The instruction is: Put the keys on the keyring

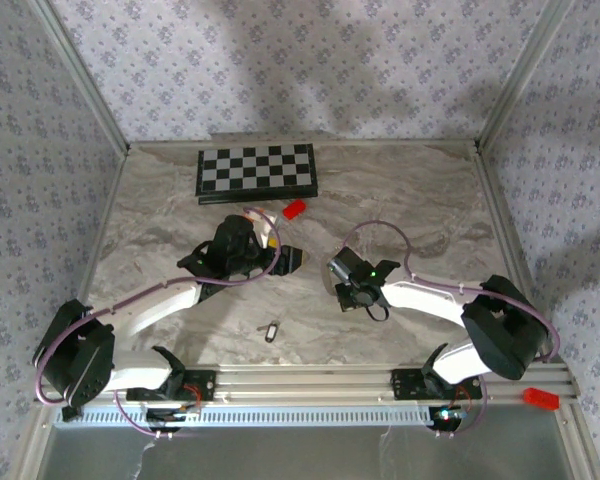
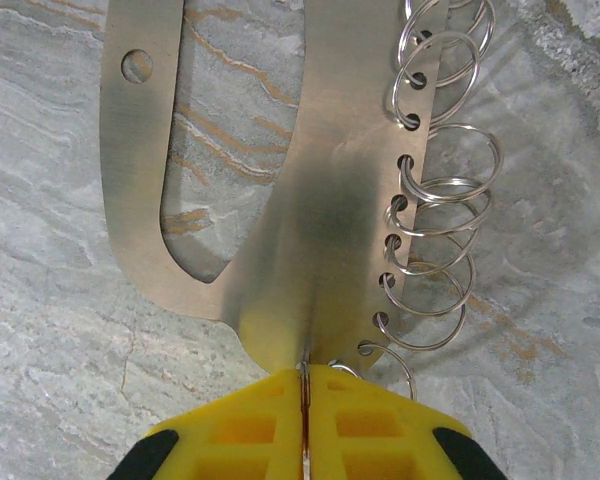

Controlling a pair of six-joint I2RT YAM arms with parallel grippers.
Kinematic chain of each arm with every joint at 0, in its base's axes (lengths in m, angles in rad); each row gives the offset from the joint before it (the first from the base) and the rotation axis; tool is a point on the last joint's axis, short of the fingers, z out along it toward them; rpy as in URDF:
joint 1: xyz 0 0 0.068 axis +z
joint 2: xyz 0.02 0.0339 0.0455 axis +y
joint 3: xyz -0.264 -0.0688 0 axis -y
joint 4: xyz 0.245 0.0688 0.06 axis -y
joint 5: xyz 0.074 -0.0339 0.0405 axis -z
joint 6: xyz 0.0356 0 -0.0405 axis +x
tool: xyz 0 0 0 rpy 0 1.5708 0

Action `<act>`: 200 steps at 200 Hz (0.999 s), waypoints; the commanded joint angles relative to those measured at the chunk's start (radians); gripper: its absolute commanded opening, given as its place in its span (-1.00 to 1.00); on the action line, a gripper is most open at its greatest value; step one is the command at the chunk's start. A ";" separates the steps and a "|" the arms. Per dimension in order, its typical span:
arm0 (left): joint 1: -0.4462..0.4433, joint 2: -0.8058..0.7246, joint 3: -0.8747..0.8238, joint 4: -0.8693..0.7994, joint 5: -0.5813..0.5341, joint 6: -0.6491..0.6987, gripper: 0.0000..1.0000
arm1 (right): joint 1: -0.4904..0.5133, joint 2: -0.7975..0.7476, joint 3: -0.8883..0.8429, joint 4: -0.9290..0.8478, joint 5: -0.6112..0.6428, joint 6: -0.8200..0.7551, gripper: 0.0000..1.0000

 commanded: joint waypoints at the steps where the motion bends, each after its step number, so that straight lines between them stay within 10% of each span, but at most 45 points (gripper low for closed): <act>1: 0.003 -0.018 -0.001 0.008 0.010 0.010 0.70 | -0.003 -0.020 0.020 -0.047 0.016 0.007 -0.86; 91: -0.003 -0.090 -0.011 0.005 0.062 0.062 0.69 | 0.025 -0.394 -0.079 0.082 -0.009 -0.194 -1.00; 200: -0.114 -0.230 -0.016 0.147 0.375 0.174 0.62 | 0.030 -0.868 -0.228 0.542 -0.454 -0.287 -1.00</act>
